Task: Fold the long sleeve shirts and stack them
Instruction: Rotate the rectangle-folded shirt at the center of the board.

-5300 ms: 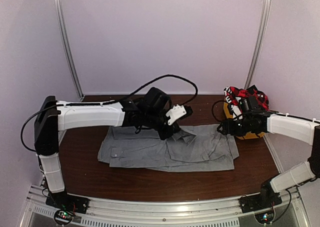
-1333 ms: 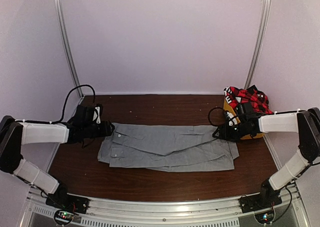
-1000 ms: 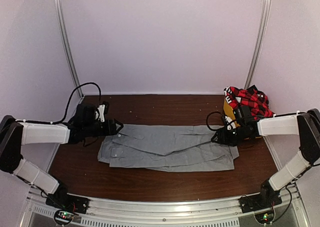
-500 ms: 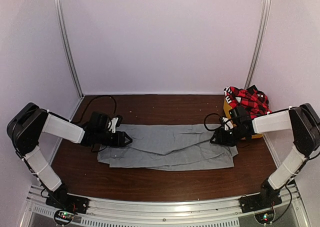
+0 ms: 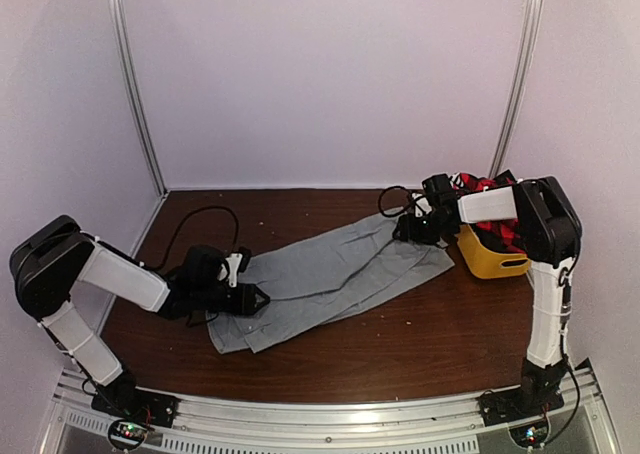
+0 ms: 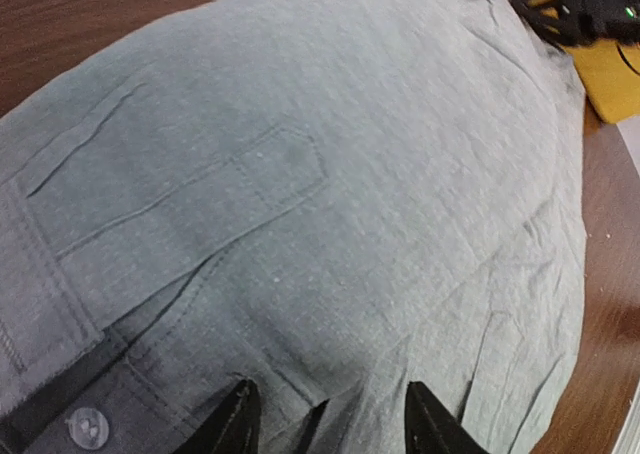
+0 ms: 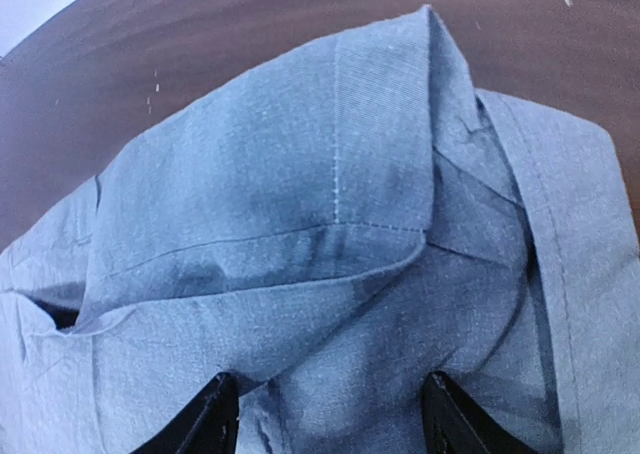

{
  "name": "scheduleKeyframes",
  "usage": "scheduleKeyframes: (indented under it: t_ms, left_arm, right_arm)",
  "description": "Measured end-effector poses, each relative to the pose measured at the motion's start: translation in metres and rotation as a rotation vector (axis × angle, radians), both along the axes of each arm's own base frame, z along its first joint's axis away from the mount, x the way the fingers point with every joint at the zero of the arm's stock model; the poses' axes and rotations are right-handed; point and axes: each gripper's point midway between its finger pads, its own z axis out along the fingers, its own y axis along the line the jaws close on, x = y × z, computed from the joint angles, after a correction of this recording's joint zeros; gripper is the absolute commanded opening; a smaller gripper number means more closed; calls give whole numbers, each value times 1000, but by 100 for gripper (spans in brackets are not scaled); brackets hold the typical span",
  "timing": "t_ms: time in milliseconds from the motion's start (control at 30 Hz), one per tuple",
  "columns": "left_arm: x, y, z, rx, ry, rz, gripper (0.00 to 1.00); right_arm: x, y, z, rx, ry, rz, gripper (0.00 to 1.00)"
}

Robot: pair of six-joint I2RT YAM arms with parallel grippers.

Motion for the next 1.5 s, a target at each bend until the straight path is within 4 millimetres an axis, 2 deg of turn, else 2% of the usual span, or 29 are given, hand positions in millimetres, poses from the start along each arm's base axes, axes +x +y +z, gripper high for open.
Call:
scheduleKeyframes:
  t_ms: [167,267,300,467,600,733,833,933,1000,1100,1200,1367,1500]
  left_arm:
    - [-38,-40,0,6,6,-91,50]
    - [-56,-58,0,30,11,-138,50]
    - [-68,-69,1,37,14,-179,50]
    - [-107,-103,2,118,0,-352,51]
    - [-115,-119,12,160,-41,-434,55]
    - [-105,-125,26,178,-97,-436,60]
    - [-98,-127,36,184,-139,-426,63]
    - [-89,-128,43,196,-171,-408,65]
    - [-83,-128,47,199,-184,-395,66]
    - [-69,-122,50,197,-187,-362,66]
    - [-53,-112,49,201,-177,-324,67]
    - [-37,-96,44,194,-143,-294,66]
    - [-43,-91,31,199,-105,-319,61]
  right_arm:
    - [68,17,3,-20,-83,21,64]
    - [79,17,4,-50,-86,28,65]
    - [82,17,5,-61,-87,29,66]
    - [81,6,10,-153,-68,27,67]
    - [71,-2,17,-190,-63,24,68]
    - [41,-6,41,-201,-70,29,68]
    - [18,3,61,-193,-101,49,68]
    - [-7,18,66,-179,-110,78,67]
    - [-24,27,59,-177,-95,98,67]
    - [-50,39,37,-178,-46,128,67]
    - [-70,40,15,-183,10,138,67]
    - [-73,38,-2,-182,43,123,67]
    - [-62,40,-4,-181,29,113,67]
